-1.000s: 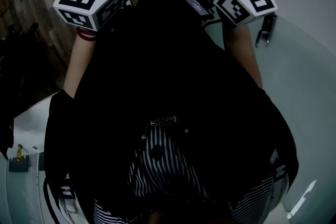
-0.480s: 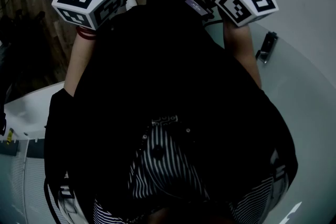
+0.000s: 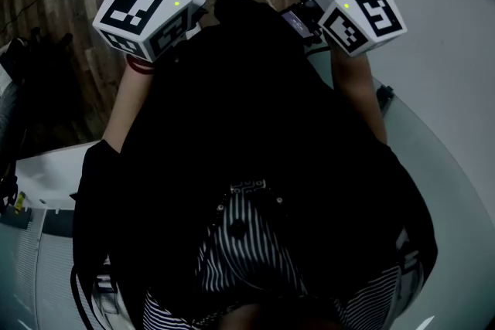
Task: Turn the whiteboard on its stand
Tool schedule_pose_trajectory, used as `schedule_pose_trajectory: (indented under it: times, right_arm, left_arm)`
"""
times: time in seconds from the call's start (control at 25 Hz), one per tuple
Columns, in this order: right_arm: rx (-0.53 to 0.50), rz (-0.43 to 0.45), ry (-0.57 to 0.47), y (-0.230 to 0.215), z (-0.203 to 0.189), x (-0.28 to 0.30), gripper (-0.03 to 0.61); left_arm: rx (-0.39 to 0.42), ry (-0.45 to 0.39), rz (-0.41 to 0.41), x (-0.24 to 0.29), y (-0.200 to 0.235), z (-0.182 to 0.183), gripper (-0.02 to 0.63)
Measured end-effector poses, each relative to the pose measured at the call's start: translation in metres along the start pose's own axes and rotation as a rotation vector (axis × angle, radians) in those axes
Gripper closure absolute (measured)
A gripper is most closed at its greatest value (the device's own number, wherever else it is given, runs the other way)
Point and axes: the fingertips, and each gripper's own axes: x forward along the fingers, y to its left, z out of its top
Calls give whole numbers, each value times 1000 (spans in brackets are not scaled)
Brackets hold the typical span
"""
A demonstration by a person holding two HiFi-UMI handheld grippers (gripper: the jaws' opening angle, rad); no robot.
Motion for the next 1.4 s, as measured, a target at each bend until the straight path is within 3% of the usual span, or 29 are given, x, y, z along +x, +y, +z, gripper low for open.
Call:
schedule_pose_trajectory:
  times: [0.32, 0.56, 0.76, 0.92, 1.24, 1.4]
  right_arm:
    - [-34, -6, -43, 0, 20, 0, 577]
    - [-95, 18, -64, 53, 66, -8, 577]
    - [-55, 5, -78, 33, 96, -25, 577]
    - [-61, 2, -75, 34, 97, -25, 577]
    - [-44, -67, -118, 24, 111, -33, 577]
    - [-79, -150, -137, 23, 121, -40, 577]
  left_arm:
    - [59, -31, 1, -6, 1, 23, 618]
    - [89, -63, -5, -49, -22, 60, 618]
    - [90, -31, -34, -28, -37, 93, 618]
    - [92, -15, -47, -32, -42, 92, 618]
    - [118, 1, -108, -20, -43, 106, 618]
    - [125, -10, -186, -14, -43, 107, 618]
